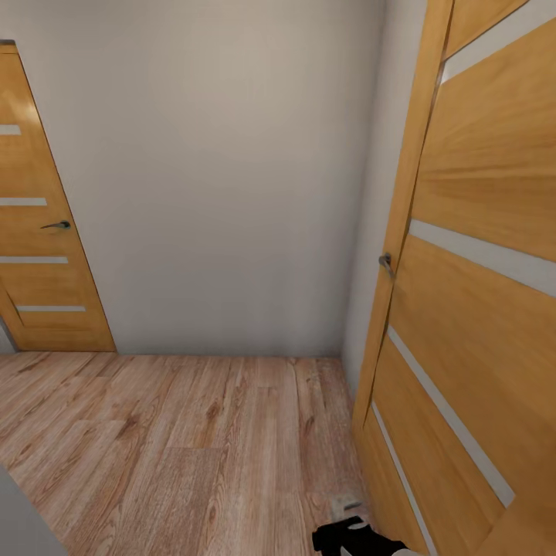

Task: Move the two storage containers from the living room to the garage. In the garage, place one container on the floor and stack the other container on top of it (either order is fine).

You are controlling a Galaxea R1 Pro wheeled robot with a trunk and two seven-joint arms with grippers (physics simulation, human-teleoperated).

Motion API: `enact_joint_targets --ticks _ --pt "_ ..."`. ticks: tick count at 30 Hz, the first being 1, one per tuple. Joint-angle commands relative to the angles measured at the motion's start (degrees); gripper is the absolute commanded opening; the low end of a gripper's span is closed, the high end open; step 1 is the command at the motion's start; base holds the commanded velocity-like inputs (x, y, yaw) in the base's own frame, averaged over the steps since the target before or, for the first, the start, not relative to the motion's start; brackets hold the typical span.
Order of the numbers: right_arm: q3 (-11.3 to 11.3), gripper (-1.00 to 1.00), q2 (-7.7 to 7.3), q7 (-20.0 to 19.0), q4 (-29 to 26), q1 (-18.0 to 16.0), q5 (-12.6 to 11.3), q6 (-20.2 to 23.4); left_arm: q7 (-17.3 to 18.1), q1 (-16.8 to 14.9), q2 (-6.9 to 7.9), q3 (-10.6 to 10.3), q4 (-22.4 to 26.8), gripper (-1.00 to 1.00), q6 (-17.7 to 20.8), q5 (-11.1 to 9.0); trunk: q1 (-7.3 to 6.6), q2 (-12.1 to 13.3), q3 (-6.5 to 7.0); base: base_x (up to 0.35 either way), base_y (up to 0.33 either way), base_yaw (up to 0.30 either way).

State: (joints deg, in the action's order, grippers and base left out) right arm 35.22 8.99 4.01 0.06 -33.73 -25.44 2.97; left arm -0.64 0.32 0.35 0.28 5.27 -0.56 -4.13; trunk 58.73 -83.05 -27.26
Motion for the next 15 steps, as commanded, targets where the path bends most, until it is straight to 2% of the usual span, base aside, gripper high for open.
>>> enact_joint_targets --ticks 1,3,7,9,15 --pt "0.5 1.0 -0.04 -0.3 0.7 0.8 -0.4 -0.5 -0.1 0.0 0.0 0.0 0.1 1.0 -0.1 -0.4 0.0 0.0 -0.05 0.0 0.0 0.0" --pt "0.5 1.0 -0.16 -0.9 1.5 3.7 -0.4 -1.6 -0.1 0.0 0.0 0.0 0.1 1.0 -0.1 -0.4 0.0 0.0 -0.05 0.0 0.0 0.0" --pt "0.5 1.0 -0.42 -1.1 1.7 6.2 -0.3 -2.8 -0.1 0.0 0.0 0.0 0.1 1.0 -0.1 -0.4 0.0 0.0 -0.05 0.0 0.0 0.0" --pt "0.5 1.0 -0.94 -1.2 1.8 8.7 -0.3 -3.7 -0.1 0.0 0.0 0.0 0.0 1.0 -0.1 -0.4 0.0 0.0 -0.05 0.0 0.0 0.0" --pt "0.5 1.0 -1.7 -1.3 1.8 13.5 -0.1 -6.3 -0.1 0.0 0.0 0.0 0.0 1.0 -0.1 -0.4 0.0 0.0 -0.05 0.0 0.0 0.0"
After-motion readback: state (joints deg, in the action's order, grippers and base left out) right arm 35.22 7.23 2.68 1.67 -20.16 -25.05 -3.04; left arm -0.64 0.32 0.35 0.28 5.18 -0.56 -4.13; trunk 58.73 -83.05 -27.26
